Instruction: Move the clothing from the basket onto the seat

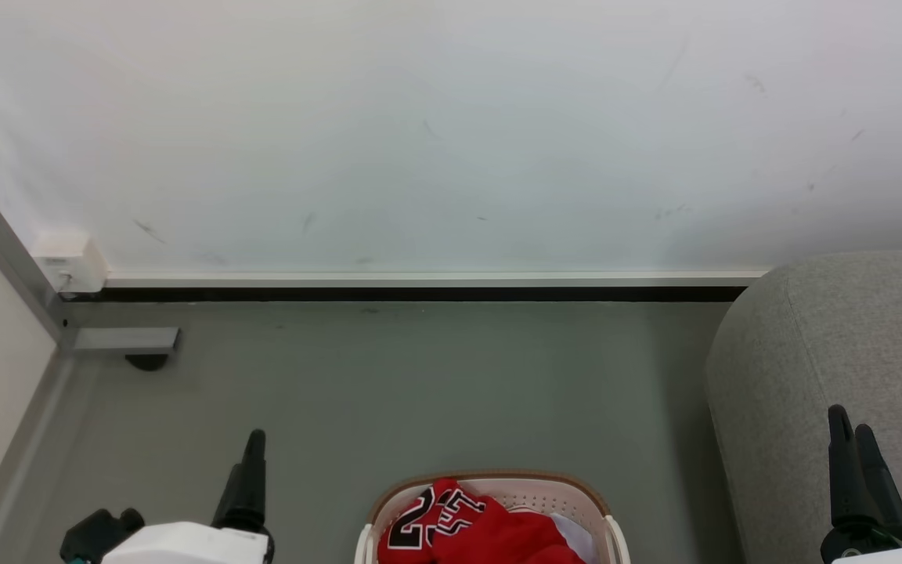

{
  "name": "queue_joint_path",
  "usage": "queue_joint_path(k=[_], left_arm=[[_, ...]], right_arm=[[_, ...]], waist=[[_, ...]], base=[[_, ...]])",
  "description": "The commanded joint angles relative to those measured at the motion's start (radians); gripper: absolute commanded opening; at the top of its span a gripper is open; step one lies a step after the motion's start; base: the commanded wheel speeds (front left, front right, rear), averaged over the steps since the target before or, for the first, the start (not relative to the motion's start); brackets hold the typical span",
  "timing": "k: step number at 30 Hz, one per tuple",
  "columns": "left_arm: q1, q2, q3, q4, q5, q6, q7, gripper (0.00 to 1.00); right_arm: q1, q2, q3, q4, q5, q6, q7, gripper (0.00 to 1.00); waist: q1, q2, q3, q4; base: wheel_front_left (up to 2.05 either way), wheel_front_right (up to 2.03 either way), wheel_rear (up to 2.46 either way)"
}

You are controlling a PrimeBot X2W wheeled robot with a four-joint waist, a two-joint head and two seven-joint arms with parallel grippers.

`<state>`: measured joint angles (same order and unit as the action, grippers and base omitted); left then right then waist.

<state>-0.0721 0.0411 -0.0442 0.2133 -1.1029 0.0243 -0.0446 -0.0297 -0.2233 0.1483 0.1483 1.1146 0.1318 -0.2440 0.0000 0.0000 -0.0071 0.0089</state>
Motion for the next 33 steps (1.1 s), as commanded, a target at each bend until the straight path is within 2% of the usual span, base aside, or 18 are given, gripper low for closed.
queue_joint_path(k=[1,33], left_arm=[[-0.019,0.007,-0.004,-0.012,0.033,0.004,-0.009,1.00],[-0.003,0.010,-0.074,-0.019,0.545,0.000,-0.107,1.00]], right_arm=[[-0.002,-0.007,-0.015,-0.017,-0.033,-0.001,-0.004,1.00],[0.032,0.077,-0.105,0.028,-0.563,-0.001,-0.012,1.00]], waist=[[0.0000,0.0000,0.000,0.000],[0.0000,0.0000,-0.011,0.009]], base=[[0.00,0.00,0.00],[0.00,0.00,0.00]])
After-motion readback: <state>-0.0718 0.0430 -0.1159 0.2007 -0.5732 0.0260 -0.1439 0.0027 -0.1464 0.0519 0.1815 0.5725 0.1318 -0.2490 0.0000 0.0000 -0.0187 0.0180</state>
